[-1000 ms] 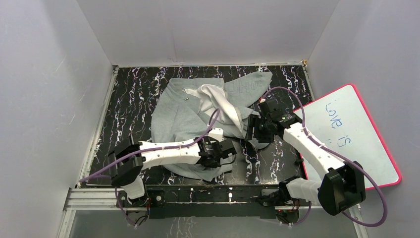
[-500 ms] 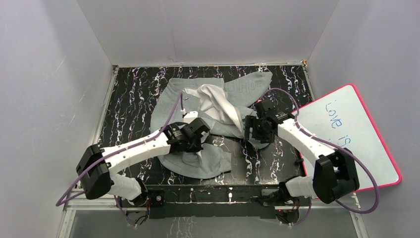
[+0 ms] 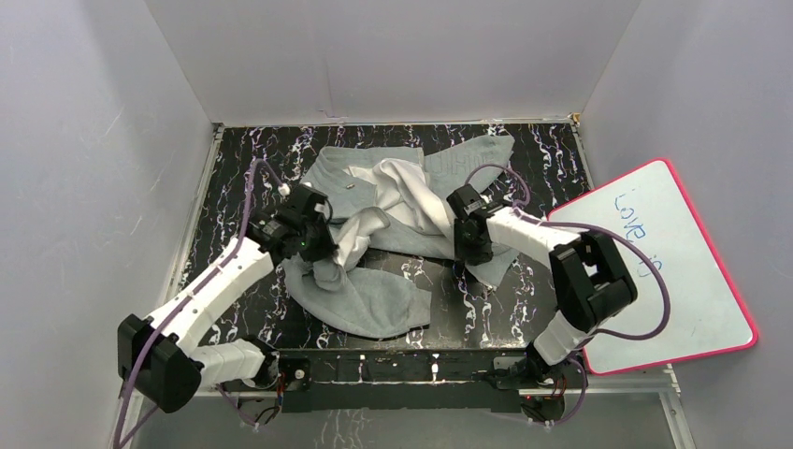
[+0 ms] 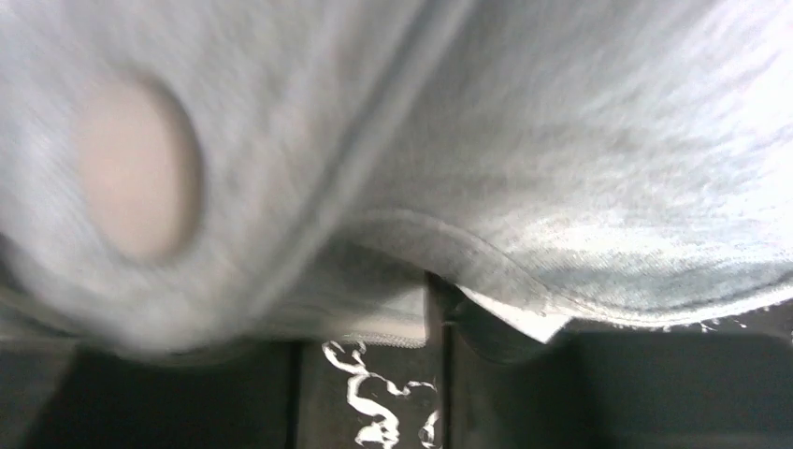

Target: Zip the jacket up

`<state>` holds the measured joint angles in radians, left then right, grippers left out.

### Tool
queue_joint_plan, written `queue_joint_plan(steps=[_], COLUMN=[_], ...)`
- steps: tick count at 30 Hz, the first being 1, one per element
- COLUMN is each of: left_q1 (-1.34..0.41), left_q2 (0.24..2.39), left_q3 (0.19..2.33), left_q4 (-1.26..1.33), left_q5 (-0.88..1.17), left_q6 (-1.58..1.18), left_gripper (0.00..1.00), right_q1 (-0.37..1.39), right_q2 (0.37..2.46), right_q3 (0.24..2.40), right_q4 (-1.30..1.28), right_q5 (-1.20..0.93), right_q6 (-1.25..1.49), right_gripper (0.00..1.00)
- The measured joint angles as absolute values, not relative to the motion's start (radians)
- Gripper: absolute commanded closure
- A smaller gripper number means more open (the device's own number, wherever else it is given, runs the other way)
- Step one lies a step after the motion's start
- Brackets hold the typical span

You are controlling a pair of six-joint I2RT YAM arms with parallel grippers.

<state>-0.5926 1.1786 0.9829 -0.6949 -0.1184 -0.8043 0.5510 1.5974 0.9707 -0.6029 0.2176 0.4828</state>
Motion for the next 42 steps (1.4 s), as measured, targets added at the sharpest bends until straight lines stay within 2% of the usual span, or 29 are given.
queue_joint_plan(steps=[2,3,11,19,24,28,32,37,42], left_q1=[-0.533,-0.508,-0.224,-0.006,0.065,0.165,0.243,0.305,0.327], left_q2=[1.184,1.192,1.35,1.528,1.745,1.93,2.149,2.353,2.272], left_q3=[1.052,1.103,1.576,1.793,2.184,2.421,2.534,2.594,2.453], left_q4=[-0.718,-0.73,-0.745,-0.755,-0.756,-0.62,-0.266,0.028,0.087], left_q5=[-0.089,-0.082,0.033,0.189,0.32,0.519,0.722,0.84,0.953], left_q6=[-0.799,-0.793,-0.723,-0.763,-0.846,-1.016,-1.352,-1.677,-1.691], left_gripper=[1.0,1.0,1.0,1.0,1.0,1.0,1.0,1.0,1.0], right_q1=[0.551,0.551,0.55,0.53,0.495,0.429,0.366,0.364,0.374], right_q2=[1.629,1.641,1.705,1.715,1.774,1.807,1.811,1.715,1.462], right_q3=[1.008,1.029,1.338,1.589,1.817,1.972,2.109,2.114,1.853], right_q4=[-0.602,-0.606,-0.662,-0.722,-0.753,-0.754,-0.72,-0.624,-0.513], right_q5=[0.242,0.251,0.311,0.324,0.315,0.265,0.212,0.142,0.011], right_q6=[0.486,0.489,0.469,0.437,0.437,0.443,0.444,0.45,0.491], right_gripper=[0.99,1.0,1.0,1.0,1.0,1.0,1.0,1.0,1.0])
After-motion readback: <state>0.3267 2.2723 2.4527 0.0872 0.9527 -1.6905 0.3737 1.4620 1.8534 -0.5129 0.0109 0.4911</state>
